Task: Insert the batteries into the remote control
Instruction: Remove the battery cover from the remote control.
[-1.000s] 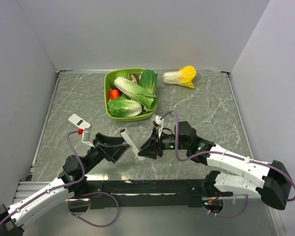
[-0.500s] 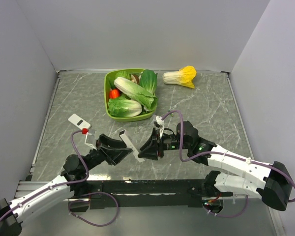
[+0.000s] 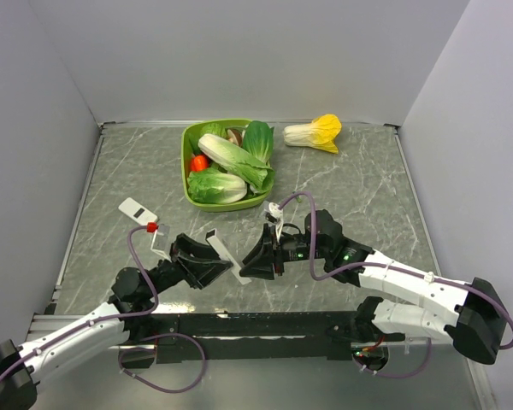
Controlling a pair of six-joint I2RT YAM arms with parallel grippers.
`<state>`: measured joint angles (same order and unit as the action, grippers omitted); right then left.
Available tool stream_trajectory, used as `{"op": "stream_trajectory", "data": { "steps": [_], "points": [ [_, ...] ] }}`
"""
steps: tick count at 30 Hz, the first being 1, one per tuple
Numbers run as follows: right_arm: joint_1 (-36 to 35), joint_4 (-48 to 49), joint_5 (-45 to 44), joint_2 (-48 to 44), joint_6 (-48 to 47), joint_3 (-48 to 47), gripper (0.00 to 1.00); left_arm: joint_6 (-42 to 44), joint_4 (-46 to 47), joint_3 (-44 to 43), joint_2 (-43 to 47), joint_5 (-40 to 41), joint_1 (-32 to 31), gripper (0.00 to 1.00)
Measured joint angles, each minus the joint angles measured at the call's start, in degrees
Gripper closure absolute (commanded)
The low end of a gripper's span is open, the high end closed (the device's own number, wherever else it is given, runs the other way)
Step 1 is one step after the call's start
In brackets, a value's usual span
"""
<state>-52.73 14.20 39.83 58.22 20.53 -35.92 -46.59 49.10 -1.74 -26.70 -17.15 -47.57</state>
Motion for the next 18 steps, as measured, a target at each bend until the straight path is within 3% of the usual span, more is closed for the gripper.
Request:
{"op": "stream_trajectory", "data": {
  "steps": [4,10,11,12,15,18],
  "points": [
    [0.0,0.0,0.2,0.39,-0.02,0.0,1.0,-0.13,0.52,0.0,0.04,-0.17,0.0,0.54],
    [0.0,0.07,0.55,0.7,-0.04,-0.02,0.97,-0.31,0.59,0.0,0.37,-0.48,0.02,0.91],
    [0.02,0.07,0.57,0.81,-0.22,0.0,0.92,-0.42,0.59,0.0,0.37,-0.52,0.02,0.99],
    [0.0,0.09,0.57,0.9,-0.39,0.0,0.78,-0.59,0.59,0.0,0.37,-0.55,0.02,0.99],
    [0.02,0.09,1.05,1.03,-0.46,-0.02,0.6,-0.61,0.42,0.0,0.37,-0.63,0.02,0.99],
    [0.11,0.04,1.44,1.03,-0.5,-0.04,0.49,-0.59,0.15,0.0,0.68,-0.81,0.02,0.99]
  ]
}}
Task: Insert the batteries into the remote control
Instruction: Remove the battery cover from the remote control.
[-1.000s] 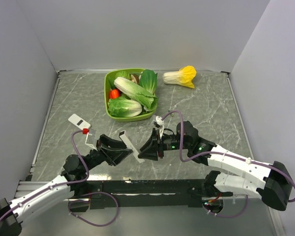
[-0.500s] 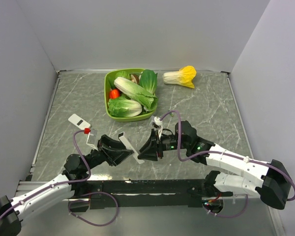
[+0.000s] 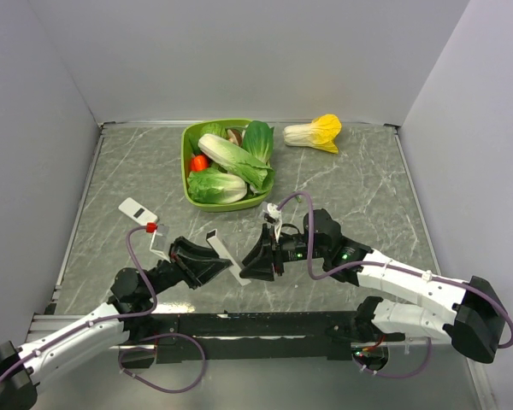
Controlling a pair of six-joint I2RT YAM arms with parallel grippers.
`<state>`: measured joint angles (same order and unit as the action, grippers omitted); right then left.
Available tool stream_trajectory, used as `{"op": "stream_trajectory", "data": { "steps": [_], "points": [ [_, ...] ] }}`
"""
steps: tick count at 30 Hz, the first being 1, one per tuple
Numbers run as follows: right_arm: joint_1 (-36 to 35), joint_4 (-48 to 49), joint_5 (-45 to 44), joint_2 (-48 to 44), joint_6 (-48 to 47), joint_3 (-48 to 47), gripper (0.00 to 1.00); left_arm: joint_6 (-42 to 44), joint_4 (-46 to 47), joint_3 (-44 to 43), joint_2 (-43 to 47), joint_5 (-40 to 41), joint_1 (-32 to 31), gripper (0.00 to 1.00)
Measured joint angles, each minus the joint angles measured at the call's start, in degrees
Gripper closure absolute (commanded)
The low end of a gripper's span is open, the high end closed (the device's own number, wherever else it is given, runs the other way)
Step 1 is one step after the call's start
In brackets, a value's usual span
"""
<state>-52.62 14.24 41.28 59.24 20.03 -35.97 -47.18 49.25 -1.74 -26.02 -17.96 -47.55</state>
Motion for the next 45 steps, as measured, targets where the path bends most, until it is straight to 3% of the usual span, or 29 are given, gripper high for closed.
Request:
{"op": "stream_trajectory", "data": {
  "steps": [5,13,25,45],
  "points": [
    [0.15,-0.17,0.55,0.22,-0.81,-1.14,0.43,-0.07,-0.59,0.0,0.7,-0.35,0.0,0.99],
    [0.55,0.31,2.32,2.58,-1.51,-4.63,0.43,-0.07,-0.63,0.0,0.74,-1.7,0.0,0.99],
    [1.03,1.14,5.33,3.96,-0.94,-4.66,0.7,0.04,-0.68,0.0,1.27,-2.08,0.0,0.99],
    [1.14,6.8,5.4,3.98,-2.36,-1.27,0.72,1.84,-6.91,0.28,7.69,2.25,-0.98,0.99]
  ]
}}
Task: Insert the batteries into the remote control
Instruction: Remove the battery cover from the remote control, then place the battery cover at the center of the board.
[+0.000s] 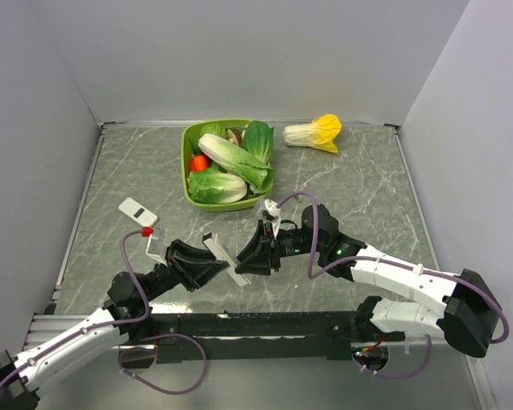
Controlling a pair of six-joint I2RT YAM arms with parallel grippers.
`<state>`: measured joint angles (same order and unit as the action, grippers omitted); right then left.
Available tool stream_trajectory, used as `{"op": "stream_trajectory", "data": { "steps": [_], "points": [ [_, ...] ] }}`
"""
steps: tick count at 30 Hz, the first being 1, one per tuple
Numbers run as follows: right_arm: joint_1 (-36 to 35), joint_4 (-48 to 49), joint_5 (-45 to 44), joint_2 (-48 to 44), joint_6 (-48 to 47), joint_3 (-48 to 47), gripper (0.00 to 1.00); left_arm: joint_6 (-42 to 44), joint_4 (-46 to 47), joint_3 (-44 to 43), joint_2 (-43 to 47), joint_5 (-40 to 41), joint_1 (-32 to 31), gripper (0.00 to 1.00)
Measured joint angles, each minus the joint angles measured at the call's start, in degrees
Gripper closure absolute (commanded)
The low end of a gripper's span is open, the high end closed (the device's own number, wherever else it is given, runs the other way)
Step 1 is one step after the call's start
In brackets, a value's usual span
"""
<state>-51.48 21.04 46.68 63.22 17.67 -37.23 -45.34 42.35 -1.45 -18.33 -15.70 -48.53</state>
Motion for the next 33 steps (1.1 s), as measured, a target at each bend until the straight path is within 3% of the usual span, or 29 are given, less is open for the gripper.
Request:
{"op": "stream_trajectory", "data": {
  "steps": [5,12,17,27,33],
  "points": [
    [0.66,-0.35,0.85,-0.57,-1.29,1.18,0.72,-0.79,-0.61,0.28,2.56,4.74,0.28,0.99],
    [1.25,-3.56,0.37,-1.4,-1.68,1.22,0.88,-0.31,-1.84,0.26,2.75,5.31,0.39,0.99],
    [4.59,-11.8,-2.1,-4.31,-1.31,1.22,0.91,0.48,-5.49,0.26,3.91,9.73,1.22,0.99],
    [21.18,-35.47,-20.81,-3.8,0.72,0.13,0.89,0.52,-13.53,0.26,7.37,14.51,1.38,0.99],
    [22.67,-47.12,-34.91,4.72,2.45,-2.95,0.82,0.55,-14.16,0.26,7.06,14.71,1.38,0.99]
  ]
}}
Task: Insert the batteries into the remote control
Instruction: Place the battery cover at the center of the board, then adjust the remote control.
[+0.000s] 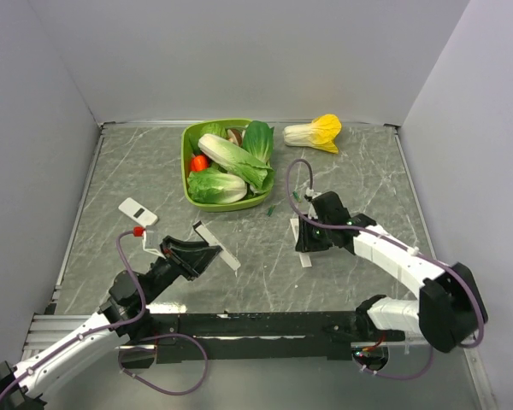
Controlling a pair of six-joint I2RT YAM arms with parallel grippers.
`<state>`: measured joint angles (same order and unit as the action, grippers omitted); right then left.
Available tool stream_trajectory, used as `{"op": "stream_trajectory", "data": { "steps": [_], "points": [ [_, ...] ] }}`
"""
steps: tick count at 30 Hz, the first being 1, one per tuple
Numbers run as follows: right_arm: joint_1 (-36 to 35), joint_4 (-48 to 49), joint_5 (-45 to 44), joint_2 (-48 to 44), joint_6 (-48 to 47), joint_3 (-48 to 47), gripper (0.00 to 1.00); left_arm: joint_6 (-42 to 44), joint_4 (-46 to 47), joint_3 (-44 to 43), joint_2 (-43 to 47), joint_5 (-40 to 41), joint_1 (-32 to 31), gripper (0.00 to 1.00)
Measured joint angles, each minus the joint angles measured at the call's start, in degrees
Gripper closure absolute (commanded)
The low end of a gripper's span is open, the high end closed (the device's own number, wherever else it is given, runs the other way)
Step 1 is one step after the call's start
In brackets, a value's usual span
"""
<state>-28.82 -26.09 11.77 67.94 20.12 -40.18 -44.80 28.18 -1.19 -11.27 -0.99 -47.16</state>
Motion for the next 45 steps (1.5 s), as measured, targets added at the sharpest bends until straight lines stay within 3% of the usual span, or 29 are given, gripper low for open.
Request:
{"op": "stream_trajectory", "data": {
  "steps": [10,13,17,20,27,32,38,41,45],
  "points": [
    [0.0,-5.22,-12.96,12.35,0.59,-5.16,0.76,-0.02,1.33,0.0,-1.88,-0.17,0.0,0.99],
    [0.0,-5.27,-13.7,15.72,0.55,-5.27,0.66,-0.02,1.66,0.0,-2.43,-0.37,0.0,0.99],
    [0.0,-5.2,-13.7,17.88,0.37,-5.27,0.42,0.0,2.38,0.0,-2.51,-0.68,0.0,0.99],
    [0.0,-5.11,-13.62,17.88,0.28,-5.27,0.31,0.04,2.95,0.0,-2.6,-0.72,0.0,0.99],
    [-0.04,-5.29,-13.35,16.44,-0.76,-5.18,0.18,0.17,5.09,0.0,-4.46,-2.38,0.0,0.99],
    [-0.61,-3.15,-6.05,3.34,-3.89,-2.38,0.1,0.63,7.5,0.0,-5.79,-4.7,0.04,0.99],
    [-2.01,11.15,16.2,-16.48,-5.62,2.82,0.01,1.95,11.82,0.0,-8.07,-8.46,0.07,0.99],
    [-4.92,20.39,26.18,-18.49,-4.52,4.63,0.01,2.38,13.81,-0.02,-10.1,-10.73,0.04,0.99],
    [-10.93,28.79,33.24,-16.13,-3.43,4.96,0.01,2.86,16.46,-0.02,-13.35,-13.62,0.07,0.99]
  ]
}}
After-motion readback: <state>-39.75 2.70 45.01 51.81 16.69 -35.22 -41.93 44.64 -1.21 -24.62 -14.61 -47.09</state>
